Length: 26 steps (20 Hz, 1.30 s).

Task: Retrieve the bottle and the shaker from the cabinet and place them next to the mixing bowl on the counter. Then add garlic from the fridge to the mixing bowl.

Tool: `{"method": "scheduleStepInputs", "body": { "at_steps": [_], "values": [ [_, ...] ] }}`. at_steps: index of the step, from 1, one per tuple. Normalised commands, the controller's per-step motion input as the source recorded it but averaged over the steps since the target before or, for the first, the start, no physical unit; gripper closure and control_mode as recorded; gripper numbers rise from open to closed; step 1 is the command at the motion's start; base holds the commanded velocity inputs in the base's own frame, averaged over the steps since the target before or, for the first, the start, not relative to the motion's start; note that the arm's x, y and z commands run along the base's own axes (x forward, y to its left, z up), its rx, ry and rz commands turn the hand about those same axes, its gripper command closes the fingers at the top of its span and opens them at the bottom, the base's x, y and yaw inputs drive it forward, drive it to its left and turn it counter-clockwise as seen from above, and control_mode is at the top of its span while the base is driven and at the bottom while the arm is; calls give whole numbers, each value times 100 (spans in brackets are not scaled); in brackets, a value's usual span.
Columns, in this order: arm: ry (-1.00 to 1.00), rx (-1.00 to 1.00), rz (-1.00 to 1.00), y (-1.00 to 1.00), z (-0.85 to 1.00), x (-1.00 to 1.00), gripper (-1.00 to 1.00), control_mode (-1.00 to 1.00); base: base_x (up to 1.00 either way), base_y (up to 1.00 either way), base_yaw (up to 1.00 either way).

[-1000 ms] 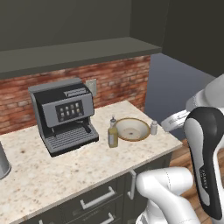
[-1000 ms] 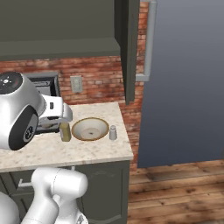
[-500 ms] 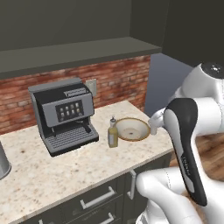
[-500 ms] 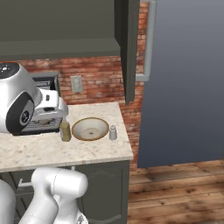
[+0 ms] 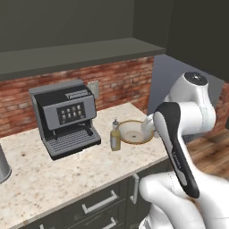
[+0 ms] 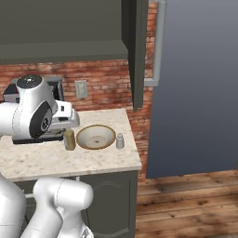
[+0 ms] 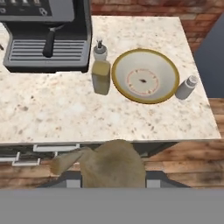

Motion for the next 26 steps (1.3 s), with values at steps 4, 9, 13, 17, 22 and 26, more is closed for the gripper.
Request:
{"method": "scheduleStepInputs", "body": {
  "at_steps": [4,9,13,17,22,26],
  "values": [
    [1,0,0,-18,-28,96,100,-100,0,0,0],
    [19,-6,0,-17,0,85,100,-100,0,0,0],
    [13,-3,0,2,-10,42,100,-100,0,0,0],
    [6,-1,0,9,-49,41,100,-100,0,0,0],
    [0,0,0,0,-67,38,100,-100,0,0,0],
    [0,1,0,-9,-31,47,100,-100,0,0,0]
  ]
}}
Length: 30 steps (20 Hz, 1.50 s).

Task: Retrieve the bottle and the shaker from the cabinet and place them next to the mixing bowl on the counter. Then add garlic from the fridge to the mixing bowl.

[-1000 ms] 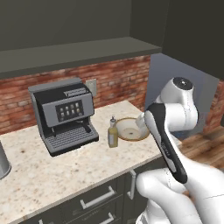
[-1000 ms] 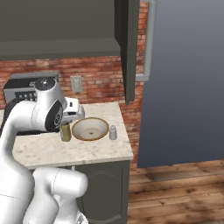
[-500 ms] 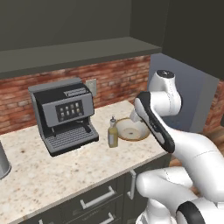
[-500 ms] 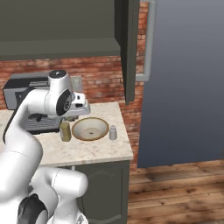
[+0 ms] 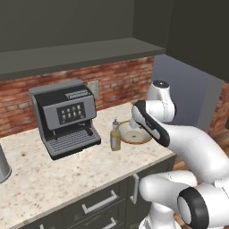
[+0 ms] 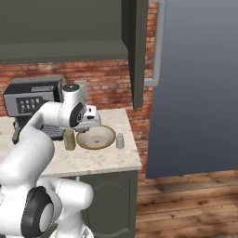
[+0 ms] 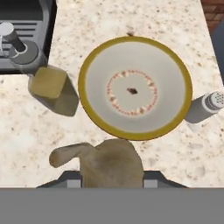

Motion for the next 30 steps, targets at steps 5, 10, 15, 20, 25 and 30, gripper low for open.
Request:
{"method": "scheduleStepInputs", "body": {
  "at_steps": [5,10,15,20,25,30],
  "values": [
    [0,0,0,0,-16,59,100,-100,0,0,0],
    [0,0,0,0,-15,56,100,-100,0,0,0],
    [0,0,0,0,-37,36,100,-100,0,0,0],
    [1,0,1,0,-46,12,100,-100,0,0,0],
    [4,0,13,-2,-22,5,100,-100,0,0,0],
    [0,0,14,0,-8,16,100,-100,0,0,0]
  ]
}}
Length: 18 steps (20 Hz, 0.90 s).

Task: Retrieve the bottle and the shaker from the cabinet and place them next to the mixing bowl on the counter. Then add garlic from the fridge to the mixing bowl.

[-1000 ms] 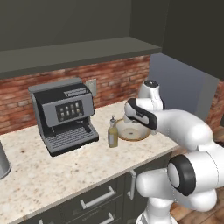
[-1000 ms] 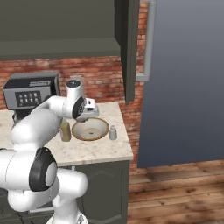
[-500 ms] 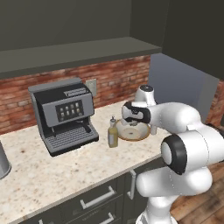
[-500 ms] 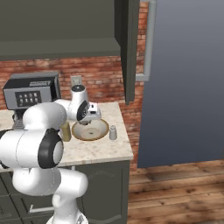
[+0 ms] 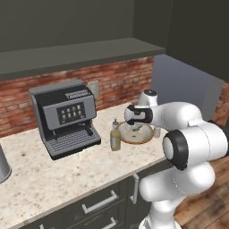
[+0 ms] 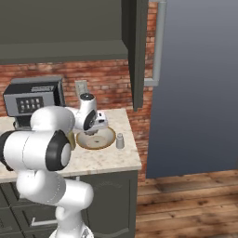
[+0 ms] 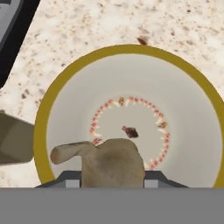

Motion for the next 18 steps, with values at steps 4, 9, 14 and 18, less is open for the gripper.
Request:
{"method": "scheduleStepInputs", "body": {
  "at_steps": [4,9,14,18],
  "values": [
    [0,-1,3,0,-27,17,100,-100,0,0,0],
    [0,0,0,0,-25,9,100,-100,0,0,0],
    [0,0,0,0,-32,4,100,-100,0,0,0],
    [0,0,0,0,-24,0,100,-100,0,0,0]
  ]
}}
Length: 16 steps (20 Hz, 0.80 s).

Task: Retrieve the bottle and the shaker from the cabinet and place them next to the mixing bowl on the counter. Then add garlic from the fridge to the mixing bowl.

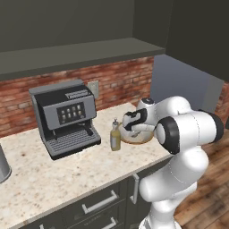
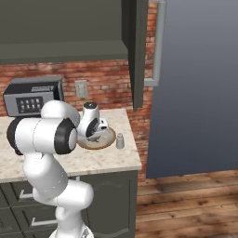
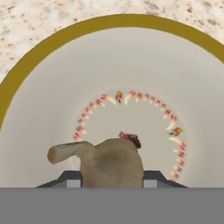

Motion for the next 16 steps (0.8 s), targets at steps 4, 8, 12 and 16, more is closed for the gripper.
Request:
{"method": "scheduleStepInputs", "body": {
  "at_steps": [4,8,12,16],
  "values": [
    [0,0,0,0,0,0,100,-100,0,0,0],
    [0,0,0,0,0,0,100,-100,0,0,0],
    [0,0,0,0,0,0,-100,-100,0,0,0],
    [0,0,0,0,0,0,-100,-100,0,0,0]
  ]
}}
